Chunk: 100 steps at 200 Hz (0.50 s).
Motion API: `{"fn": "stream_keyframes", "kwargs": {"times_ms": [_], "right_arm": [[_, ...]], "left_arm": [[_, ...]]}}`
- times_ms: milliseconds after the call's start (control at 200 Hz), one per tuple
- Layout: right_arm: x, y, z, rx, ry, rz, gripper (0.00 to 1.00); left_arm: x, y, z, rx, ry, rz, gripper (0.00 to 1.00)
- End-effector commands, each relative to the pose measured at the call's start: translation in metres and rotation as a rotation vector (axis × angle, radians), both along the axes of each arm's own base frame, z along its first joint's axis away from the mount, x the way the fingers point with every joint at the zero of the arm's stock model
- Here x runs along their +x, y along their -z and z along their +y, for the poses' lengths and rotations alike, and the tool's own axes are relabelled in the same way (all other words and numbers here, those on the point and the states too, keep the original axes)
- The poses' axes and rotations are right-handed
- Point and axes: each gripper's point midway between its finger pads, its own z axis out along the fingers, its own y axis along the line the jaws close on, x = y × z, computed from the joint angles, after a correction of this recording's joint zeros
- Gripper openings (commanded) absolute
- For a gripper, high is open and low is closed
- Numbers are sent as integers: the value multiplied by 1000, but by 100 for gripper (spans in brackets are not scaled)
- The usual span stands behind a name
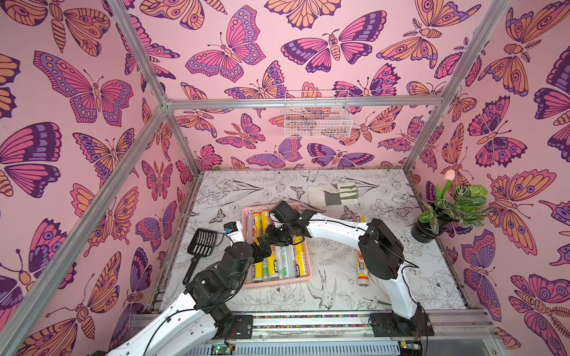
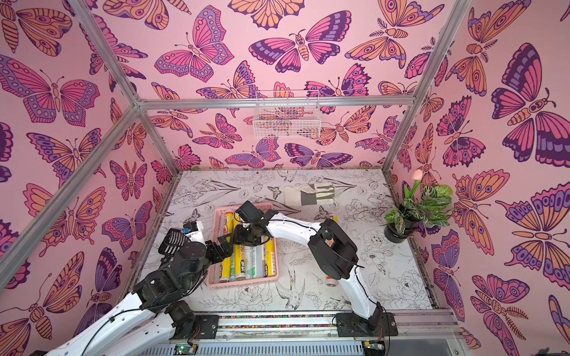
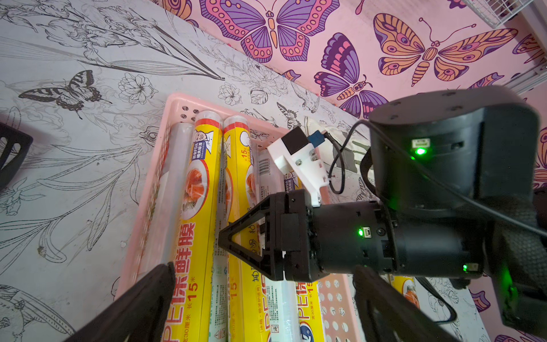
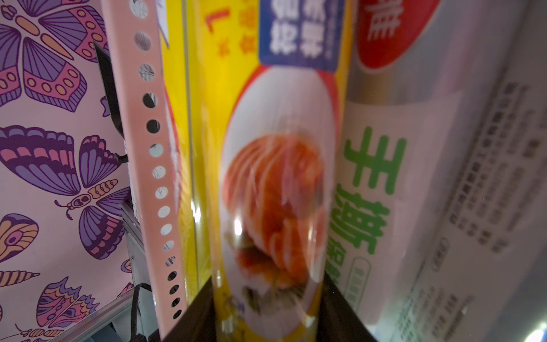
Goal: Put the plastic wrap into the basket
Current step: Place the plastic wrap in the basket.
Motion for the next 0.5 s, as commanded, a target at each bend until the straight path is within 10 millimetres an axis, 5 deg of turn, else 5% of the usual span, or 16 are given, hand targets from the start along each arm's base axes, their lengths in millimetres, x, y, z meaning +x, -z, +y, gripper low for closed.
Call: {"fn": "stream_keyframes", "kwargs": {"times_ms": [0, 225, 496], "right_arm": [[2, -9, -8, -29, 21, -34, 52], [2, -22, -10, -13, 16, -62, 53], [18, -58, -40, -43, 56, -236, 54]], "left_arm": [[2, -5, 4, 8, -18, -1, 100], [3, -6, 0, 9, -11, 4, 100], [8, -10, -12, 9, 30, 13, 100]]}}
